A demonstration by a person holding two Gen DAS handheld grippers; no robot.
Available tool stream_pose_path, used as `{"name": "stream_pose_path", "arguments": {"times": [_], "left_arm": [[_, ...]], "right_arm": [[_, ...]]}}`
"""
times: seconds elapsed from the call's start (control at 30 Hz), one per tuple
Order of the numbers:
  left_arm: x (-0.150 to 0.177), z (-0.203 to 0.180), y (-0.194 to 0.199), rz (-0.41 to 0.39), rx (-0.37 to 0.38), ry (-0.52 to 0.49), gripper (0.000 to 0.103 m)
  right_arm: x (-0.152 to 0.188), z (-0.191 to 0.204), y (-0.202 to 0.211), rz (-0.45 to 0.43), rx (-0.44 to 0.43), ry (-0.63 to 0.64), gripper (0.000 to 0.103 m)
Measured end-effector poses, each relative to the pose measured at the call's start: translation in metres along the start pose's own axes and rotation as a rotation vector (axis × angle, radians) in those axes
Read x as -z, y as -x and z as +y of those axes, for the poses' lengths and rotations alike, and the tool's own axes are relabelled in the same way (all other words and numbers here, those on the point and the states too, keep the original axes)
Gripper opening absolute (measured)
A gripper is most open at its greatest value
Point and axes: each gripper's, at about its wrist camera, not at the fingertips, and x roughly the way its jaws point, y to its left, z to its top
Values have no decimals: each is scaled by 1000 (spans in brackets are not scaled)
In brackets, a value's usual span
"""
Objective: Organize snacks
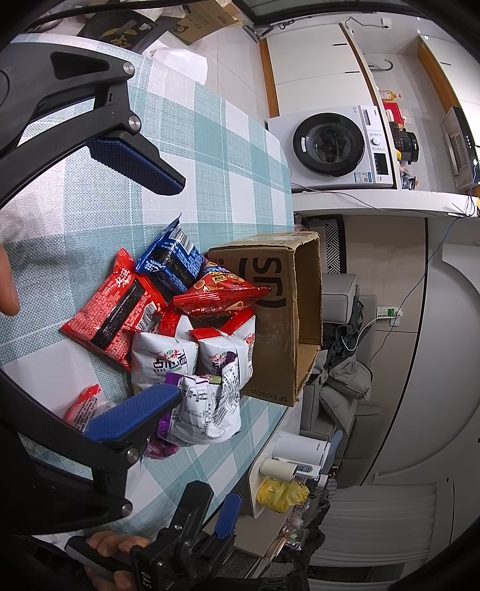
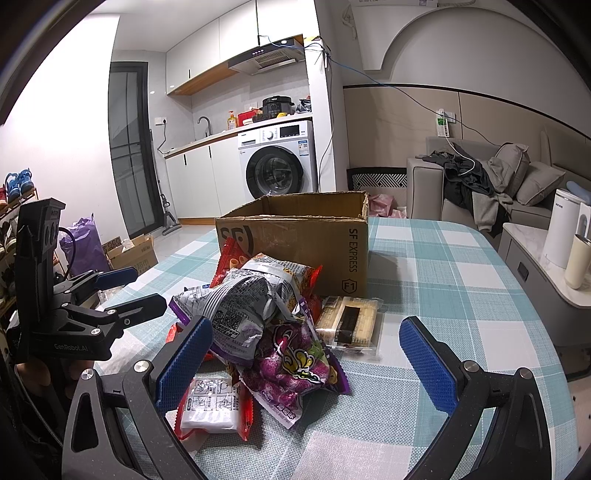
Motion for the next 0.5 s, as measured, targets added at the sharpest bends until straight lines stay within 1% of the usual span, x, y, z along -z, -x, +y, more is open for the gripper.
{"name": "stream_pose_path", "arguments": {"times": [0.5], "left_arm": [[0, 0, 0, 0, 1, -3, 102]], "right_arm": [[2, -2, -3, 0, -10, 19, 103]]}}
